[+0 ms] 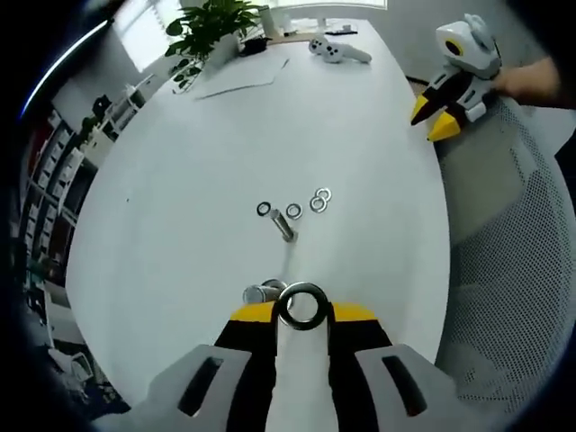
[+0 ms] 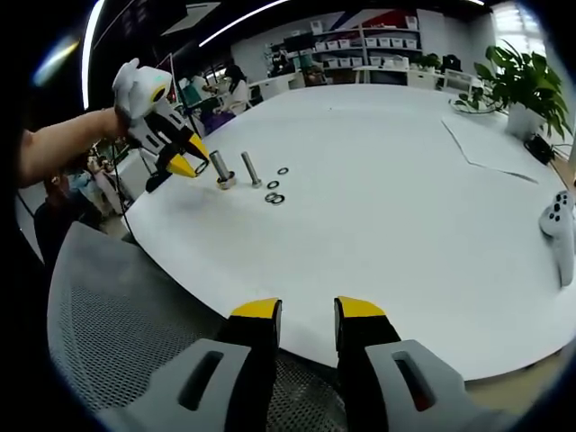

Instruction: Place the washer onto the threaded stud by aligning its center hole with the stud, sliding it down to the base, and recovering from edge contact or off-axis alignment until the washer reaches the visible bottom stop.

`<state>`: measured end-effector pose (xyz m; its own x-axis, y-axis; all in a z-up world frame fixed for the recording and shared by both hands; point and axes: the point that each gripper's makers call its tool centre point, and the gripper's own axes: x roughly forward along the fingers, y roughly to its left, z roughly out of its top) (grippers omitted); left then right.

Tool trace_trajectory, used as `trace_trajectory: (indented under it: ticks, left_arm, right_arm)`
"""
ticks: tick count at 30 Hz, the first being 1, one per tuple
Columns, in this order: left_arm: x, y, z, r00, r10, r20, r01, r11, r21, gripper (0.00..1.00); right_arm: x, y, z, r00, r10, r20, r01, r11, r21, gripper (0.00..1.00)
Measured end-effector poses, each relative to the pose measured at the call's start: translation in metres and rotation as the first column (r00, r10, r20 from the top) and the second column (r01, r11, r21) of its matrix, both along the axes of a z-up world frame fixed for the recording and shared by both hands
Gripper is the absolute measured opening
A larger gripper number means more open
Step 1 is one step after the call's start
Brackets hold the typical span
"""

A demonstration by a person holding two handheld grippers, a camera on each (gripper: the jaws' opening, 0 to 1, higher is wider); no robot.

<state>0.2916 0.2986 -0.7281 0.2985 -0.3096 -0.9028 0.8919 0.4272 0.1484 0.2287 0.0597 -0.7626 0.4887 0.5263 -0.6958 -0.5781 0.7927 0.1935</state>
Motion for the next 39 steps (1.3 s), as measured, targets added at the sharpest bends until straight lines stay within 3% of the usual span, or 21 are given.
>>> trace_trajectory:
  ticks: [3,10,39]
  left_arm:
    - [0.008,0.003,0.006,1.000,-0.001,0.027,0.001,1.000,0.000,0.18]
    - [0.020,0.009,0.007,0.999,0.015,0.031,-0.016,1.000,0.009,0.18]
    - [0.031,0.010,-0.016,0.999,-0.002,-0.040,0.004,0.999,0.050,0.18]
  right_arm:
    - [0.000,0.000,0.000,1.000,0.000,0.000,0.000,1.000,0.001,0.26]
    - [0.000,0.000,0.000,1.000,-0.001,0.001,0.001,1.000,0.002,0.26]
    - [0.001,0.000,0.001,1.000,0.000,0.006,0.000,1.000,0.001,0.26]
